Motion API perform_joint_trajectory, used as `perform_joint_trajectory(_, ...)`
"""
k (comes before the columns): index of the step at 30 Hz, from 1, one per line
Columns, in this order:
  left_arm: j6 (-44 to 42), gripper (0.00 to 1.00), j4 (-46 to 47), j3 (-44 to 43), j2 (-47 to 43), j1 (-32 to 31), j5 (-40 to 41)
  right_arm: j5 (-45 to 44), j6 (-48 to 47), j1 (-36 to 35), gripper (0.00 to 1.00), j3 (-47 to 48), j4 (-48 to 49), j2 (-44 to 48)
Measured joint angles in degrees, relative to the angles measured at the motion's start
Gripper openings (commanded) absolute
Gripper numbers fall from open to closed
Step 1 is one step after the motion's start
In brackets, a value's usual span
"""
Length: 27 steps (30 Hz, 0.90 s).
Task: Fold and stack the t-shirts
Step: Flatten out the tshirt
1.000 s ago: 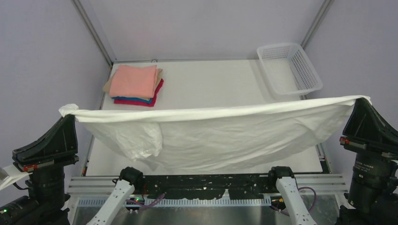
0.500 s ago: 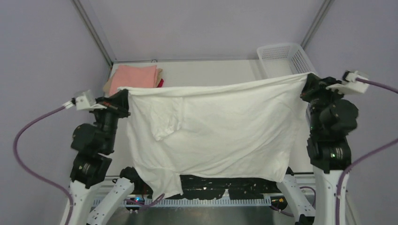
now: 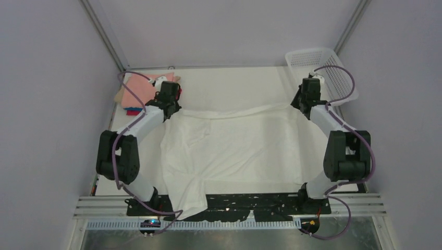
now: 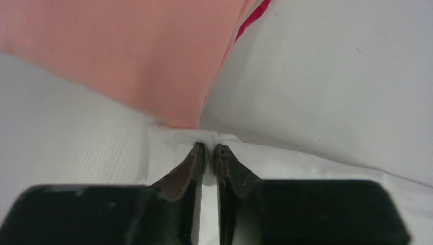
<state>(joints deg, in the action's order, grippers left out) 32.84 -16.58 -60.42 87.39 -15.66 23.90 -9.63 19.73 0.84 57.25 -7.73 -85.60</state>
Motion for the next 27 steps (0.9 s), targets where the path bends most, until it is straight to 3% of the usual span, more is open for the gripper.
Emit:
perform_joint_trajectory(2, 0.5, 0.94, -0.9, -5.0, 6.3, 0.9, -1.0, 0.3, 0.5, 0.0, 0.50, 3.8, 0.0, -6.6)
perform_joint_trajectory(3, 0.7, 0.99, -1.0, -6.5, 8.0, 1.2, -1.5, 0.2, 0.8, 0.0, 0.59, 5.6, 0.1, -9.1)
perform_joint_trajectory(5, 1.6, 1.00, -1.1, -7.4, 9.0, 1.4, -2.4, -0.6, 0.6, -0.5, 0.74, 8.2, 0.2, -11.8)
perform_joint_trajectory(6, 1.7, 1.00, -1.3, -7.6, 8.9, 1.4, -2.7, -1.5, 0.3, -1.0, 0.90, 9.0, 0.1, -12.0)
perform_joint_trajectory(7, 1.7, 1.00, -1.2, -7.9, 8.7, 1.4, -3.1, -2.4, -0.2, -1.7, 0.97, 9.6, -0.1, -11.8)
perform_joint_trajectory(15, 1.5, 1.00, -1.6, -5.8, -0.2, 0.8, -7.7, -9.7, -2.7, -10.0, 0.95, 9.2, -1.3, -2.3)
perform_joint_trajectory(23, 3.2, 1.00, -2.6, 9.9, -16.8, -4.1, -12.3, -10.8, -0.7, -17.1, 0.95, -3.2, -1.8, 13.7)
perform_joint_trajectory(27, 4.9, 0.86, -4.2, 15.7, -15.9, -6.4, -14.7, -7.5, 2.1, -19.6, 0.95, -12.1, -0.9, 16.6)
